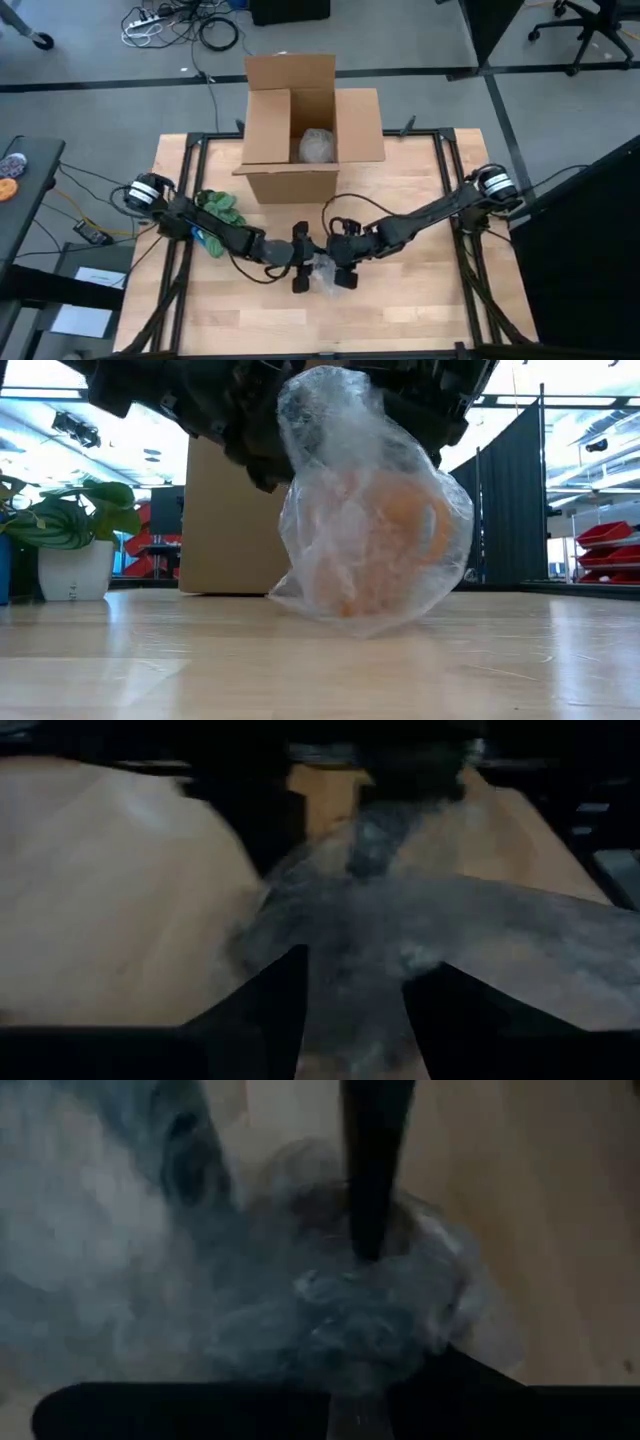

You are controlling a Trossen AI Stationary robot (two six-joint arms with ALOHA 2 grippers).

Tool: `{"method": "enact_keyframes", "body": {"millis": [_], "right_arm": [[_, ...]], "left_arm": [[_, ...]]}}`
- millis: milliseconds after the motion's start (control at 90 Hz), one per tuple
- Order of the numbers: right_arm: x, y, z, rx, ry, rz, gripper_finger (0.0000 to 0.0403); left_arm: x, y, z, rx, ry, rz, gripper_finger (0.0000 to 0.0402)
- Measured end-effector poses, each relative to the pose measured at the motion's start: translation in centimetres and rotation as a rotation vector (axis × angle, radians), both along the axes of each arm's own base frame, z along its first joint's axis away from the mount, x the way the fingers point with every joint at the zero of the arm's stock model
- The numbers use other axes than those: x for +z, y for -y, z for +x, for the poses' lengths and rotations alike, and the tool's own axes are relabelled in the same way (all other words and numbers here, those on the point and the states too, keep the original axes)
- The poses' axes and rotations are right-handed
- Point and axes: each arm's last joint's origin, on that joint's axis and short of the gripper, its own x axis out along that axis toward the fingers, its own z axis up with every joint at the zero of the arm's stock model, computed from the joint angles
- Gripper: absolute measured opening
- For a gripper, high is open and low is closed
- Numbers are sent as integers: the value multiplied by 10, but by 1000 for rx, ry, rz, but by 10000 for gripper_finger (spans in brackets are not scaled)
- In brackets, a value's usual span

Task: Wrap mug
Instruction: Wrap the orange mug with the bubble wrap

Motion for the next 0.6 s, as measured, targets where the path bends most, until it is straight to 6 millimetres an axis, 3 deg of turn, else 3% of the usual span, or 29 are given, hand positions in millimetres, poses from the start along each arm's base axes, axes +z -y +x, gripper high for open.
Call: {"method": "enact_keyframes", "body": {"millis": [189, 311, 500, 600], "right_arm": [[-1, 2, 0, 23, -10, 1, 51], [-1, 2, 0, 34, -13, -12, 51], [-2, 3, 0, 30, -15, -23, 51], [-2, 3, 0, 29, -15, -24, 51]], "left_arm": [[33, -11, -27, 23, -67, 32, 142], [44, -12, -37, 63, -61, 7, 142], [49, 13, -31, 11, 90, -26, 142], [39, 30, -26, -39, 128, -14, 142]]}}
